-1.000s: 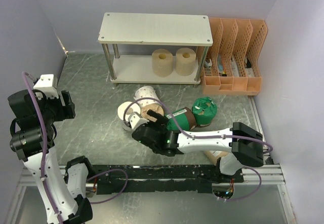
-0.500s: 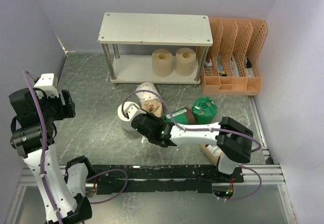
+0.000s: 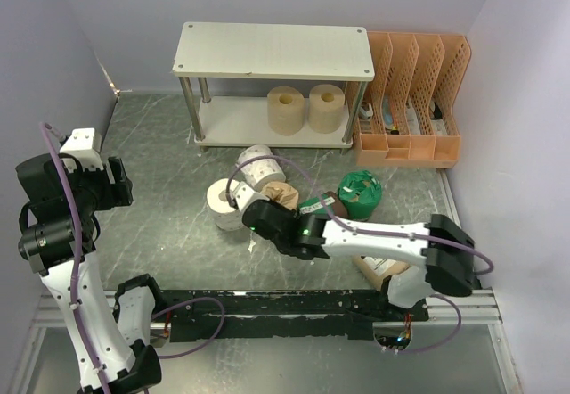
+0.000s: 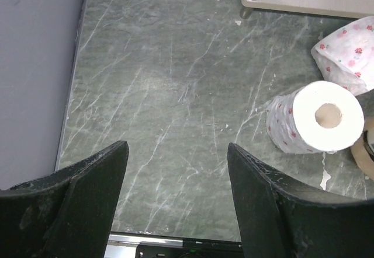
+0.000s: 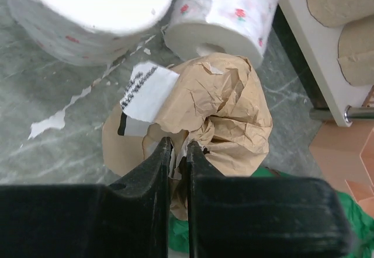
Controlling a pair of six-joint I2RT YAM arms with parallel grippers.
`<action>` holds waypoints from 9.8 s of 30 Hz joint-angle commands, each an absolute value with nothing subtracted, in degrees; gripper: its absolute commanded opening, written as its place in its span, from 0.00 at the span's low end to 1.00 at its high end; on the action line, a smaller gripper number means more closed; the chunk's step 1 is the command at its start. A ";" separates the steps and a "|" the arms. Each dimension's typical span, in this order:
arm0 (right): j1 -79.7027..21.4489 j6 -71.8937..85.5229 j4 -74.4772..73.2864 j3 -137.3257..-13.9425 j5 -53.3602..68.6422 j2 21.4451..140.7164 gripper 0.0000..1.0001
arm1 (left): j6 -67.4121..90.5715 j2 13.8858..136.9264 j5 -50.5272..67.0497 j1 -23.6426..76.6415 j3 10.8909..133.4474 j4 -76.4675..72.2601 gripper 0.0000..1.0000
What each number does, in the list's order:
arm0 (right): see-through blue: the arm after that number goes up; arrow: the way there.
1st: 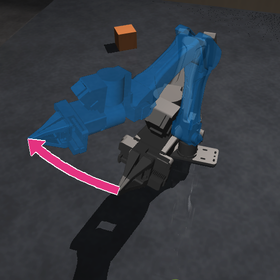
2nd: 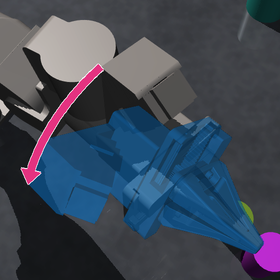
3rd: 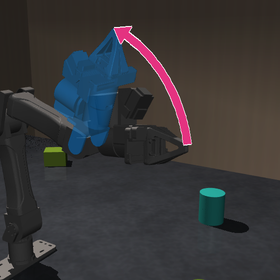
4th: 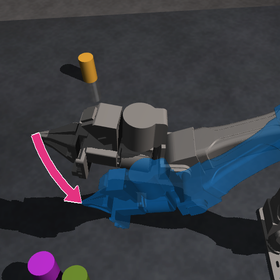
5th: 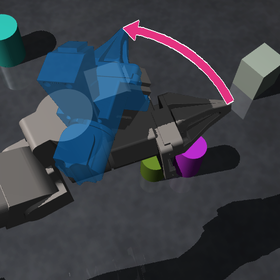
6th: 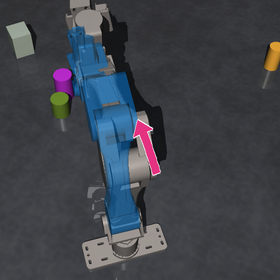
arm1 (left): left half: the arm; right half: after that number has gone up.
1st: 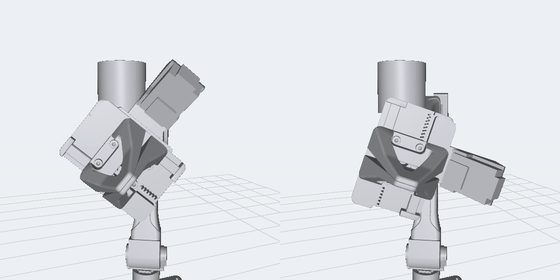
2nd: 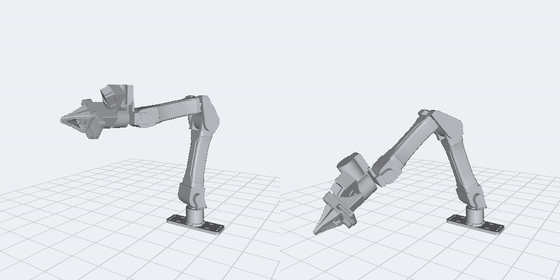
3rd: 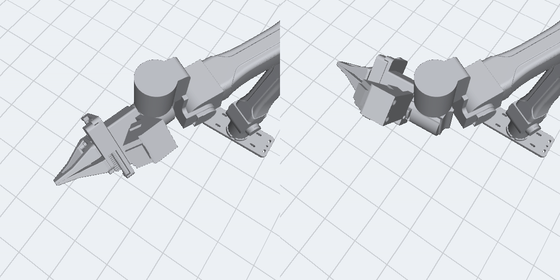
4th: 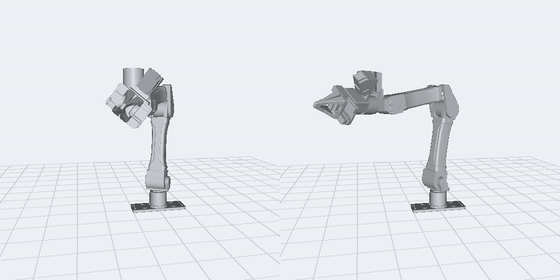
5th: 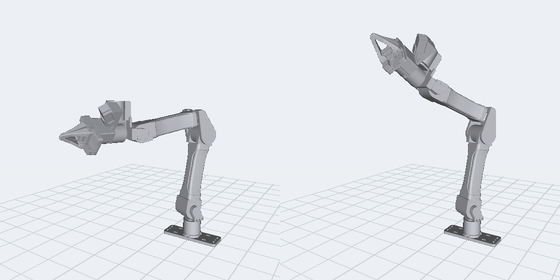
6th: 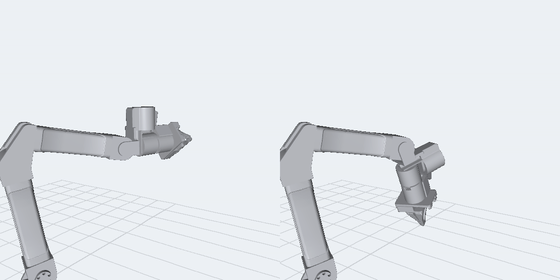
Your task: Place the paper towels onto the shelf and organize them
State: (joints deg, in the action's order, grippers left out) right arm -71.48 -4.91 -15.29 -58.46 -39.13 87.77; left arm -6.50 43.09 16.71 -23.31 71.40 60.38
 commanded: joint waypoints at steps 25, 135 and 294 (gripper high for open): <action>-61.07 -29.33 -10.82 -86.25 -34.97 90.17 0.00 | -4.15 42.58 15.31 -23.31 68.81 55.88 0.80; -52.66 17.76 -33.92 -74.66 -64.28 28.55 1.00 | 9.93 123.85 38.29 64.93 96.80 14.89 1.00; -54.01 8.37 -22.59 -40.67 -47.55 13.61 1.00 | -46.57 104.27 -33.73 35.16 84.36 19.79 0.07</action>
State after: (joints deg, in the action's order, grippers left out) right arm -53.76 9.06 -23.70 -41.01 -46.28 11.60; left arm -44.62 108.77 -31.86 35.44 88.25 25.21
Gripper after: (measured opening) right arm 0.999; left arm 0.218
